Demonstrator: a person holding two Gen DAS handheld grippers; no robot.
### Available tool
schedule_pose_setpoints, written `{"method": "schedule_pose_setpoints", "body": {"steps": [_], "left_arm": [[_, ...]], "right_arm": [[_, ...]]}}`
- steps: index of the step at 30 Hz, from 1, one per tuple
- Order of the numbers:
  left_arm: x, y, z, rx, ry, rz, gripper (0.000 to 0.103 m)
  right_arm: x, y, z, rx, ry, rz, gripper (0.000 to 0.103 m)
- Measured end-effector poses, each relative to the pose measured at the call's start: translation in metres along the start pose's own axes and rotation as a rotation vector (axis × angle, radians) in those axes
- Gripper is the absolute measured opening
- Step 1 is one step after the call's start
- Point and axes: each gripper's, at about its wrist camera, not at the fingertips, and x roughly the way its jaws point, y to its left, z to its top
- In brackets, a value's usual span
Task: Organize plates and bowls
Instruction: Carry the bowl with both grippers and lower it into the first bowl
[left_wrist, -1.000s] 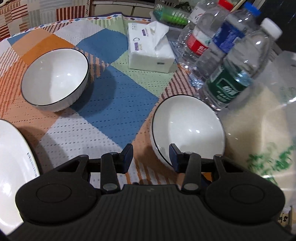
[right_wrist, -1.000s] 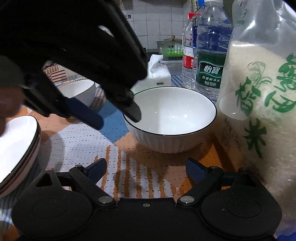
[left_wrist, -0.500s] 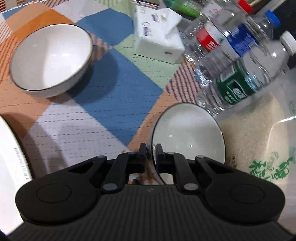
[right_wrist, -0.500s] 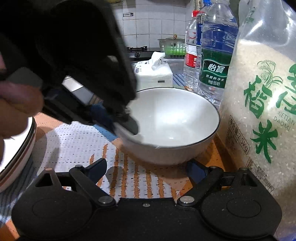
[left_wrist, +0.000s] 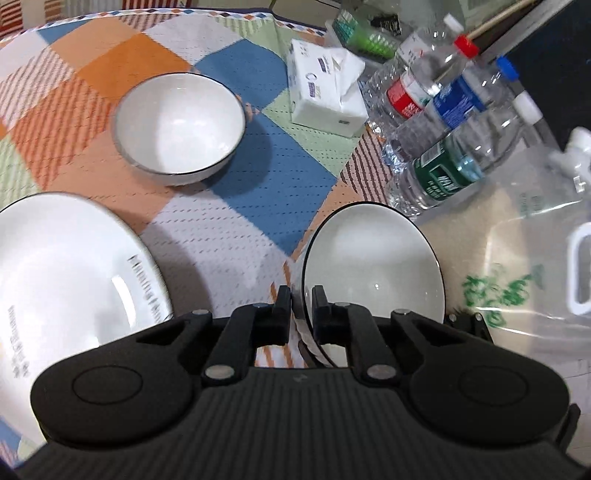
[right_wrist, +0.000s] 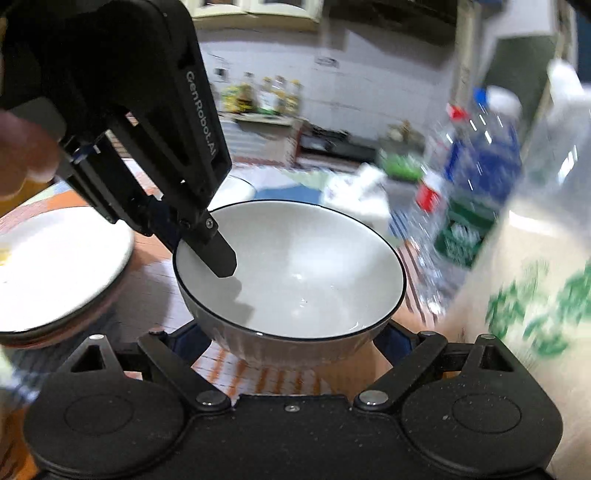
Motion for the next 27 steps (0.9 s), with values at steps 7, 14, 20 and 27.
{"method": "schedule_pose_setpoints", "body": {"steps": [7,14,20,27], "left_arm": [[-0.061,0.009,-0.020,0.025,0.000,0.026,0.011],[-0.117,0.016,-0.055,0.044,0.016,0.110,0.012],[-0.144,0.037,-0.090,0.021,0.072,0.157,0.012],[-0.148,0.065,-0.127,-0.032,0.132,0.196,0.012]], "right_arm": [[-0.037,0.021,0.023,-0.078,-0.049,0.115,0.097],[-0.071,0.049,0.036,-0.133,-0.075,0.228,0.098],[-0.098,0.077,0.035,-0.212,-0.057,0.345,0.099],[-0.109,0.101,0.020,-0.254,-0.011,0.484,0.099]]}}
